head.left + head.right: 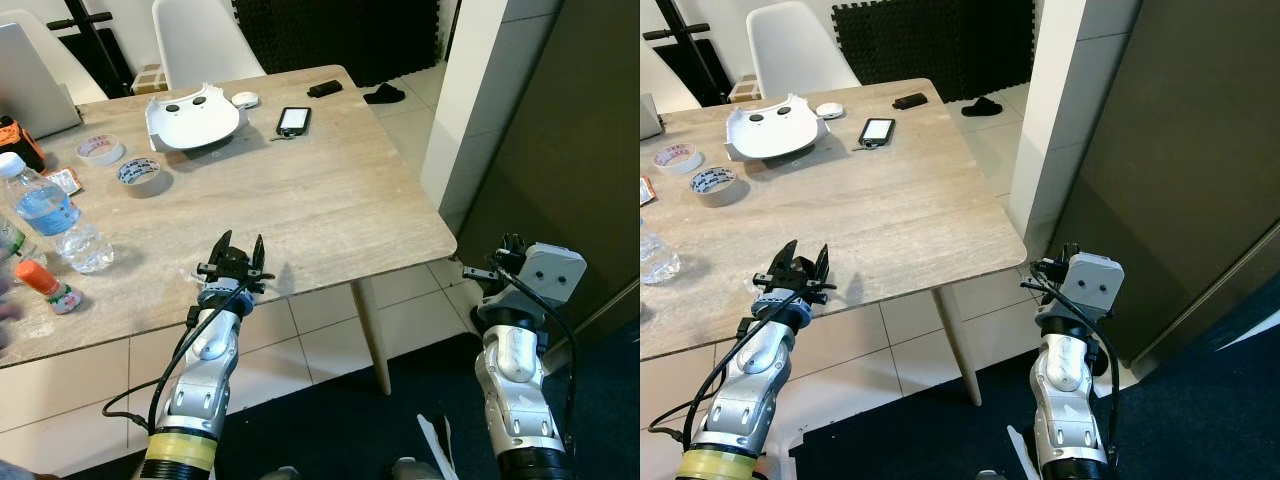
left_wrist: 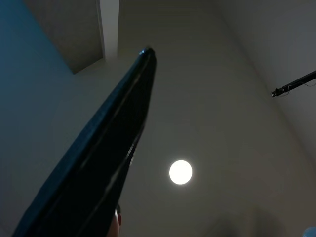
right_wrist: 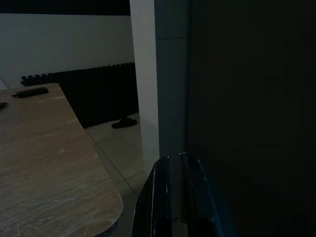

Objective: Restocking fridge

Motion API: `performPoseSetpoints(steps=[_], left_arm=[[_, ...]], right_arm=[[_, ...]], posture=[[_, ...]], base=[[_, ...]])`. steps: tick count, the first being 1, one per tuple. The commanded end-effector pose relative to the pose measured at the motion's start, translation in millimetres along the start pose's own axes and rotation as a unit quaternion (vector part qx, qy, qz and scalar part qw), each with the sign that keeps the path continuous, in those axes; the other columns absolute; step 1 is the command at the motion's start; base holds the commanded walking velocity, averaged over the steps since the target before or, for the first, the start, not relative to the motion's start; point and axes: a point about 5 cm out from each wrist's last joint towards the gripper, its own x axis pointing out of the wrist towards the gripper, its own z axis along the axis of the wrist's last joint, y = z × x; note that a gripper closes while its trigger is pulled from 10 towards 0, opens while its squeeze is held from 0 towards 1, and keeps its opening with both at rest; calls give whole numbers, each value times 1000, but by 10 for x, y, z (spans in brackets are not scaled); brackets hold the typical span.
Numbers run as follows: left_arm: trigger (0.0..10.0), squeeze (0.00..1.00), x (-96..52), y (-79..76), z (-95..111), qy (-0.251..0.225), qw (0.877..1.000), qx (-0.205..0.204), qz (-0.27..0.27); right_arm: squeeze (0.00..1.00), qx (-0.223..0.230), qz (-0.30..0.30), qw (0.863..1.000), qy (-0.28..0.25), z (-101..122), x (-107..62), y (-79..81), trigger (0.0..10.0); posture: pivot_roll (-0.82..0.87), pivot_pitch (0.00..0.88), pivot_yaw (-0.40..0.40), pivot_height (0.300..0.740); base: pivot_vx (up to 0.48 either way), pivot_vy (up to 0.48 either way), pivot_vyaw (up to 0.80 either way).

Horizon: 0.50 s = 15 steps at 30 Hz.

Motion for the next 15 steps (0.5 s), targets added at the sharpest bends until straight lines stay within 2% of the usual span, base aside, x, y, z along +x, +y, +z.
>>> performPoseSetpoints(steps=[1,15], left_arm=[[10000,0,-10,-5,-19,7,1000,0,1],[10000,0,-3,-10,-15,7,1000,0,1]], right_arm=[[0,0,-4,1000,9,-22,-7,-19,10000],[0,0,-5,1000,10,-25,-2,-21,10000]], posture=[[-22,99,27,740],[-23,98,27,740]], base=[[0,0,0],[0,0,0]])
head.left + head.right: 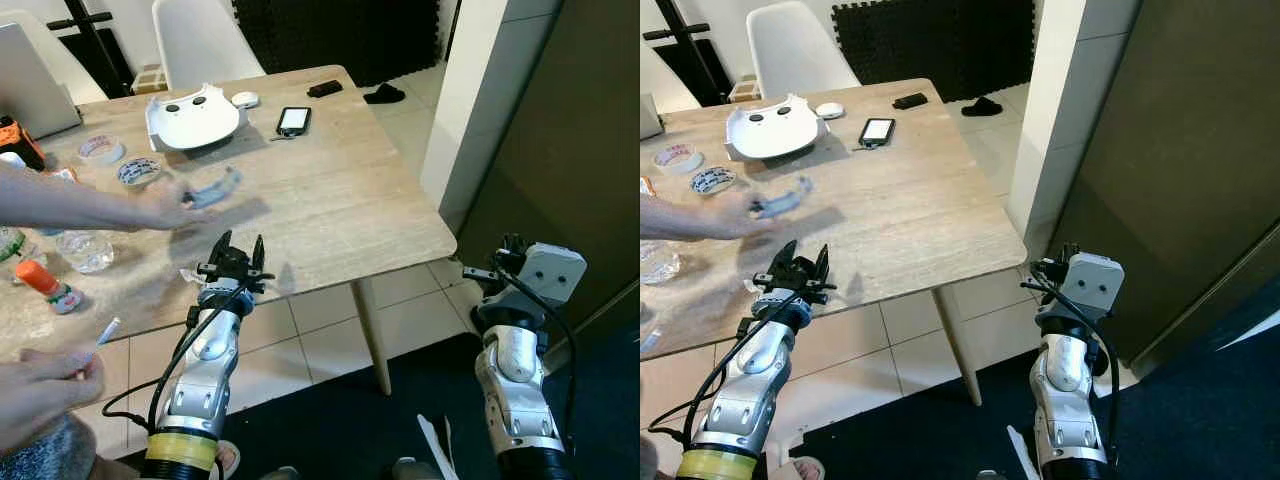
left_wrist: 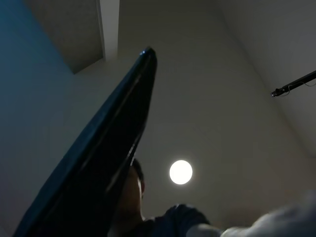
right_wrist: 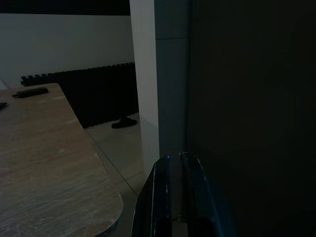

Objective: Restocking fridge

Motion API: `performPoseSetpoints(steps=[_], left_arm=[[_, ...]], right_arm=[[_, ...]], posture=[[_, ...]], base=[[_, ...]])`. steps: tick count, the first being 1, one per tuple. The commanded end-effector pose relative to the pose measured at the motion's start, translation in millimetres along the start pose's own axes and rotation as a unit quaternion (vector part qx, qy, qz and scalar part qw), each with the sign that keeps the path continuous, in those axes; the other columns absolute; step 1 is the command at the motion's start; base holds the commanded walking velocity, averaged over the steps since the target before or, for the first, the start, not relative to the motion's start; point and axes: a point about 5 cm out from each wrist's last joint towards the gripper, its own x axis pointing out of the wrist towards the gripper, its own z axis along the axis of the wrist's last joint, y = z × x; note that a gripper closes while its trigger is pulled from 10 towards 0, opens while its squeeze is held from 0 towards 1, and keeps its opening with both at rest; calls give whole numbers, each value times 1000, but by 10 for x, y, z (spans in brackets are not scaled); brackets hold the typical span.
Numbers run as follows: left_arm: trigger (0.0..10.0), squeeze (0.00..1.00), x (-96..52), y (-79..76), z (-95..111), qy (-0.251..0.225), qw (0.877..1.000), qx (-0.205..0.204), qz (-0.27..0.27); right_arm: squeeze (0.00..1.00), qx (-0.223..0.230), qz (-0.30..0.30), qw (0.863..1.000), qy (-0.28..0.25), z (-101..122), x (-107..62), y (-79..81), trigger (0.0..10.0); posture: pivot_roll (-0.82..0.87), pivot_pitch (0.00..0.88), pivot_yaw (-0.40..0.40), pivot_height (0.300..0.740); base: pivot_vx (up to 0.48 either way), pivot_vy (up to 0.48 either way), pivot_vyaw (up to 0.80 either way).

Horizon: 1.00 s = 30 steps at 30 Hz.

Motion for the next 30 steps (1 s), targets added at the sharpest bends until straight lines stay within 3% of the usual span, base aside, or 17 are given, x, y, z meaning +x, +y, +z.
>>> performPoseSetpoints(steps=[1,30], left_arm=[[10000,0,-3,-10,-15,7,1000,0,1],[10000,0,-1,-12,-14,6,1000,0,2]], right_arm=[[0,0,-5,1000,10,-25,-2,-20,10000],[0,0,-5,1000,10,-27,-2,-18,10000]], posture=[[-23,98,27,740],[-22,99,27,740]], base=[[0,0,0],[0,0,0]])
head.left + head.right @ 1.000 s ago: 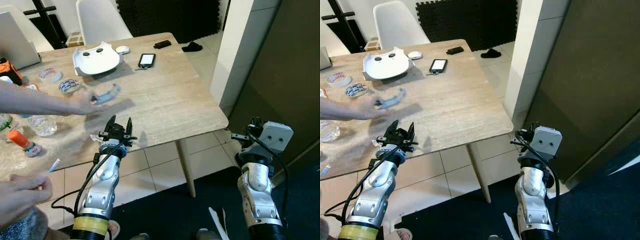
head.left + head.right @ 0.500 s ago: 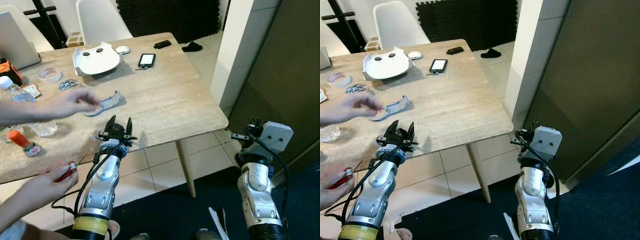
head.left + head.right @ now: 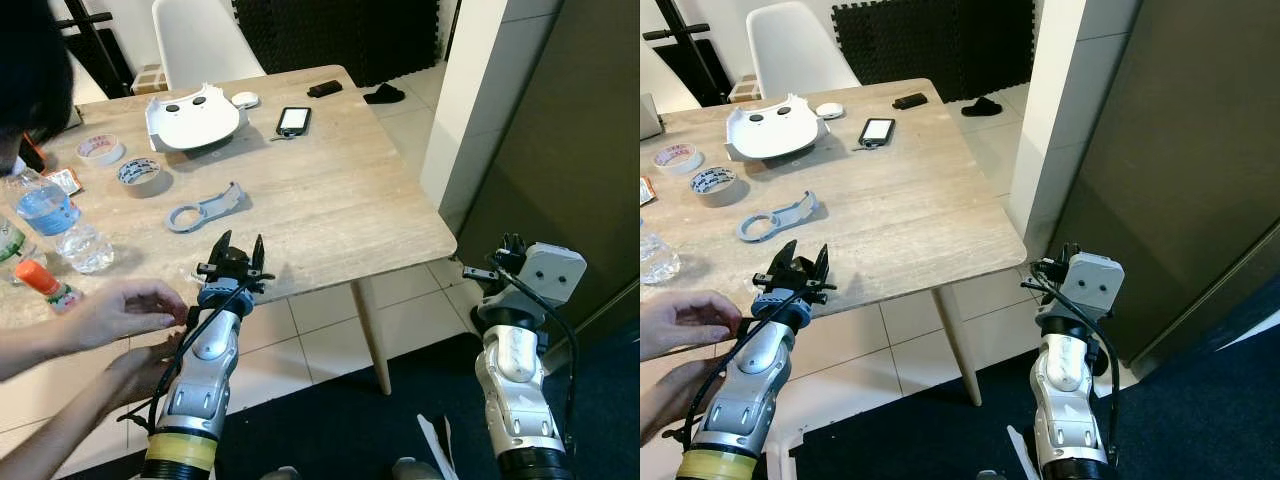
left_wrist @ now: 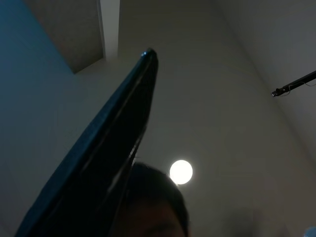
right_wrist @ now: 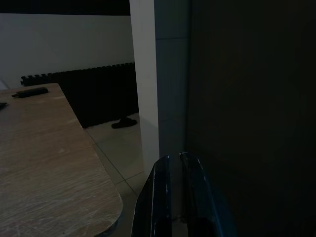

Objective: Restocking fridge

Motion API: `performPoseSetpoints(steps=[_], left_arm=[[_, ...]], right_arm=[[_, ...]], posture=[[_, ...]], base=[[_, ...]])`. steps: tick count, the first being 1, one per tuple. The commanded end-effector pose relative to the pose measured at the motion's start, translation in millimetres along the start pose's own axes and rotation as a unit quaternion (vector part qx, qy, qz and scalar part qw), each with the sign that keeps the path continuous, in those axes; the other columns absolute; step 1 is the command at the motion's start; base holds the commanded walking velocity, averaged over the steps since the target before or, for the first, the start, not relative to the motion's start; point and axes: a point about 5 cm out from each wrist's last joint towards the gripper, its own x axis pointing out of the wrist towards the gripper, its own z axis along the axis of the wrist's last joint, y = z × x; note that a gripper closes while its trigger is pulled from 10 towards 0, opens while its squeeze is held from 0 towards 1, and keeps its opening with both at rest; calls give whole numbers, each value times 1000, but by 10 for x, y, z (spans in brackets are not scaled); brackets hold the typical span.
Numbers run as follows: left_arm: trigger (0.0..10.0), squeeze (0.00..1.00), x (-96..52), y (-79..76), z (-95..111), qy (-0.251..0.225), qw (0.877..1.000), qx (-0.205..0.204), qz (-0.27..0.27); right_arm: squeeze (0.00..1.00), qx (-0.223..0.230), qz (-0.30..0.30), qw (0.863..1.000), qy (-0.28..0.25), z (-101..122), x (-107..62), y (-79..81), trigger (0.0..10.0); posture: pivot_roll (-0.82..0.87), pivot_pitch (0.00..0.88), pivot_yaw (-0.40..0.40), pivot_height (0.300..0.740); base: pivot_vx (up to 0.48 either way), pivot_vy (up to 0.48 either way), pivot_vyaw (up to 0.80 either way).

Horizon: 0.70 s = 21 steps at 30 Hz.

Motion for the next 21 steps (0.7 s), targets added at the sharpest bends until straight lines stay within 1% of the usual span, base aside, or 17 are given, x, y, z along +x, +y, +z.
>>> performPoseSetpoints(steps=[1,21], left_arm=[[10000,0,-1,-12,-14,6,1000,0,1],[10000,0,-3,-15,-15,6,1000,1,0]], right_arm=[[0,1,-4,1000,10,-26,-3,-16,10000],[0,0,-5,1000,10,-28,0,-22,10000]], posture=[[-22,99,27,740],[-20,97,26,740]], base=[[0,0,0],[0,0,0]])
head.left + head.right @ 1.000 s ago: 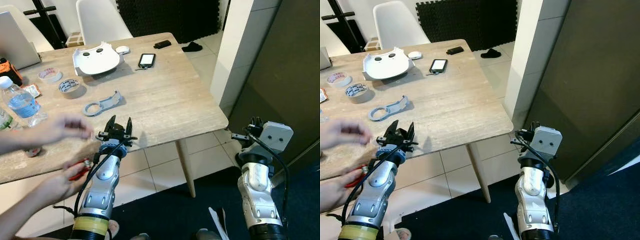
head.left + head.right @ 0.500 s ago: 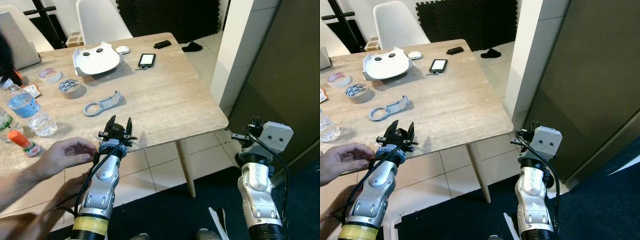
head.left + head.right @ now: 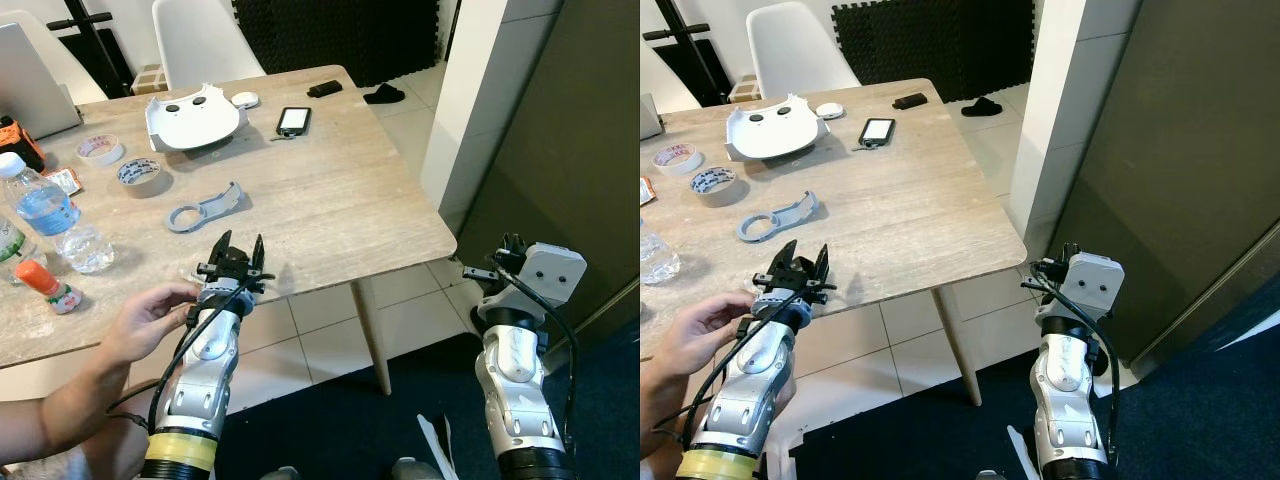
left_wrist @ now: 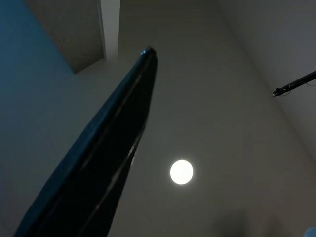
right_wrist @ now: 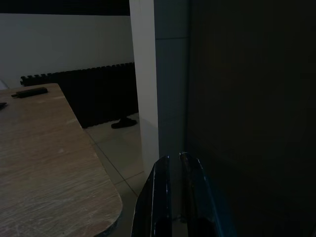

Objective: Restocking fridge

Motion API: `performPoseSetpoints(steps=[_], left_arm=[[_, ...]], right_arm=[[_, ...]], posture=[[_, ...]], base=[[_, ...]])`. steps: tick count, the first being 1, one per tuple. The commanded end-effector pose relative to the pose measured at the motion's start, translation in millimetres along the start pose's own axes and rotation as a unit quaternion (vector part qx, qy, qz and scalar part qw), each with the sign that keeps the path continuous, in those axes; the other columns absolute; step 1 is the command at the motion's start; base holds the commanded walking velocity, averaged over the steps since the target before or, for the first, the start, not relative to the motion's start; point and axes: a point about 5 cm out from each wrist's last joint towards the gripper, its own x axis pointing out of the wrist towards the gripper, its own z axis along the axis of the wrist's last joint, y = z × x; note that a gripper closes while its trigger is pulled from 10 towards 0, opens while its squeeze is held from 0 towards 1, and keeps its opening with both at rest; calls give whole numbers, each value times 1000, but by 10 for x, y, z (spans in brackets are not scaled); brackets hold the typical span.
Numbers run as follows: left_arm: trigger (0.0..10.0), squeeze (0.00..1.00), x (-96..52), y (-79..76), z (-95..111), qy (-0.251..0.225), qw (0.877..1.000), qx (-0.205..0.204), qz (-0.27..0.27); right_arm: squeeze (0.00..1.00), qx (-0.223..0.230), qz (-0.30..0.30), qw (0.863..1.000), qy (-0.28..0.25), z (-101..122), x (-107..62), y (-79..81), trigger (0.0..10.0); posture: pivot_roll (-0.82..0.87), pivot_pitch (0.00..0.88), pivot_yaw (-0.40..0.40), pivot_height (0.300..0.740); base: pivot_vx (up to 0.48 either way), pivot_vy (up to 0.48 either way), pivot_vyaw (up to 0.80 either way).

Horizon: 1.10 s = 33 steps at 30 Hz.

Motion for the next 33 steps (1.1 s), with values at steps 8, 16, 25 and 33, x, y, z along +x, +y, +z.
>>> performPoseSetpoints(steps=[8,16,25,33], left_arm=[[10000,0,5,-18,-10,5,1000,0,0],[10000,0,3,-16,-14,6,1000,1,0],[10000,0,3,-18,-15,6,1000,1,0],[10000,0,0,-17,-17,7,1000,2,1]], right_arm=[[0,0,-5,1000,11,-31,-1,-21,10000],[0,0,-5,1000,11,-32,-4,-17,10000],[0,0,-5,1000,11,-31,-3,-19,10000],[0,-1,-5,1000,11,-32,-1,-23,10000]], posture=[[-24,96,26,740],[-23,96,26,740],[-23,97,27,740],[-22,98,25,740]], base=[[0,0,0],[0,0,0],[0,0,0],[0,0,0]])
